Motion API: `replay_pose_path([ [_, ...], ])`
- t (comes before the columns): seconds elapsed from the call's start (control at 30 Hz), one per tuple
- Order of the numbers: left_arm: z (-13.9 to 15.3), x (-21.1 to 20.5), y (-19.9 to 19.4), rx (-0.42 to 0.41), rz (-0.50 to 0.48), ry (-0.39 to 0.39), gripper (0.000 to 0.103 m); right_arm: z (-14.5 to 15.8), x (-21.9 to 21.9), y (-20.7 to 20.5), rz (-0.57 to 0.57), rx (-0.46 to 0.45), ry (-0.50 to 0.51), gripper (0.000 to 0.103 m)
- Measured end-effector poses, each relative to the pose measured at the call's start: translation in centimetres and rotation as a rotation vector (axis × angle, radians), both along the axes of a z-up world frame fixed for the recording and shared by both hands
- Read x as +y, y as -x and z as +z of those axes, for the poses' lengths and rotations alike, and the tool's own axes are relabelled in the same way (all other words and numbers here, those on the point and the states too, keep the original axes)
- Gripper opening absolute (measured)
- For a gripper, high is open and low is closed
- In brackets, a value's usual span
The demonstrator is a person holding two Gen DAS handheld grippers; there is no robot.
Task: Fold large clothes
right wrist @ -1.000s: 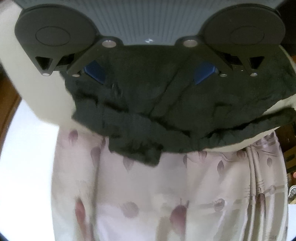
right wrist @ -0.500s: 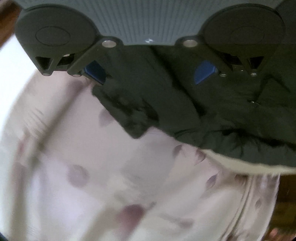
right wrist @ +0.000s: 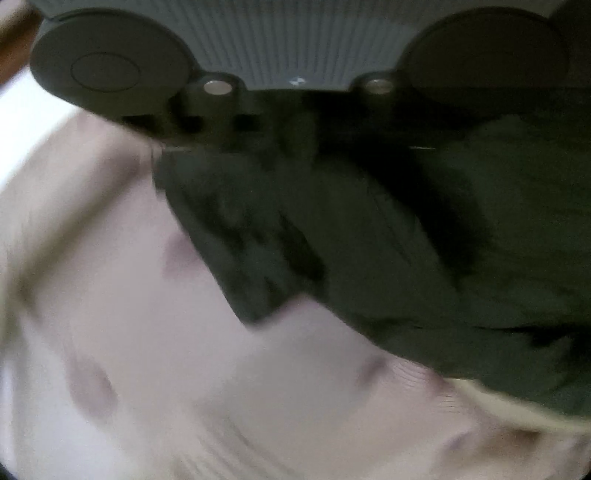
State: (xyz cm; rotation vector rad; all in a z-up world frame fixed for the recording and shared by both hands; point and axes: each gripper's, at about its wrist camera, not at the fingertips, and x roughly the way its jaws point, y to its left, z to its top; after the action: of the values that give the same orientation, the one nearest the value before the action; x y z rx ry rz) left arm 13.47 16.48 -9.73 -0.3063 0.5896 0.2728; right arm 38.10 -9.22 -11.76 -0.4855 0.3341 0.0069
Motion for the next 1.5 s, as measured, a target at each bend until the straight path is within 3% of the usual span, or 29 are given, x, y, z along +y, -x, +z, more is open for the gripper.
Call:
replay_pose_path([
  [0.07,-0.1,-0.3,-0.1,-0.001,-0.002,-0.017,0.097,1.5,-3.5,1.7,-0.032,-0.049,-0.109,0.009],
  [0.2,-0.4,-0.7,-0.2,0.010,0.000,-0.042,0.100,5.2,-13.5,8.2,-0.132,-0.155,-0.425,0.008],
  [0.3,-0.5,-0.7,-0.4,0.020,0.006,-0.036,0.100,6.5,-20.9,15.3,-0.220,-0.259,-0.543,0.008],
  [0.4,-0.4,-1.0,-0.3,0.017,0.009,-0.053,0.100,6.3,-27.9,21.4,-0.342,-0.306,-0.650,0.008],
  [0.57,0.0,-1.9,0.3,-0.003,0.002,-0.113,0.100,2.4,-37.5,27.0,-0.539,-0.248,-0.851,0.009],
  [0.73,1.0,-2.9,1.3,-0.022,-0.018,-0.170,0.100,-4.5,-42.3,29.9,-0.635,-0.112,-1.127,0.009],
  [0.83,1.8,-3.2,1.9,-0.037,-0.036,-0.182,0.101,-7.5,-42.7,31.5,-0.630,-0.084,-1.265,0.017],
  [0.9,2.4,-3.2,2.4,-0.045,-0.041,-0.196,0.101,-8.9,-42.7,32.8,-0.610,-0.092,-1.336,0.028],
  [0.93,2.7,-3.1,2.6,-0.049,-0.043,-0.199,0.102,-9.3,-42.7,33.6,-0.605,-0.111,-1.360,0.038],
  [0.97,2.9,-3.0,2.8,-0.054,-0.041,-0.196,0.102,-9.7,-42.5,34.9,-0.609,-0.138,-1.382,0.054],
  [1.03,3.2,-2.4,3.2,-0.058,-0.030,-0.191,0.103,-10.2,-42.3,37.1,-0.637,-0.177,-1.406,0.069],
  [1.13,3.3,-1.7,3.7,-0.057,-0.015,-0.191,0.103,-9.8,-41.2,39.3,-0.639,-0.187,-1.329,0.069],
  [1.3,2.9,-0.6,4.1,-0.039,0.012,-0.219,0.103,-6.7,-37.0,40.1,-0.563,-0.177,-1.002,0.069],
  [1.37,2.9,-0.2,4.2,-0.030,0.022,-0.221,0.103,-6.0,-36.1,39.7,-0.484,-0.148,-0.984,0.073],
  [1.43,2.9,0.3,4.3,-0.025,0.017,-0.212,0.103,-5.7,-34.6,39.0,-0.360,-0.059,-1.020,0.081],
  [1.5,3.0,0.9,4.4,-0.019,0.013,-0.206,0.103,-5.7,-33.2,38.7,-0.309,0.011,-1.037,0.085],
])
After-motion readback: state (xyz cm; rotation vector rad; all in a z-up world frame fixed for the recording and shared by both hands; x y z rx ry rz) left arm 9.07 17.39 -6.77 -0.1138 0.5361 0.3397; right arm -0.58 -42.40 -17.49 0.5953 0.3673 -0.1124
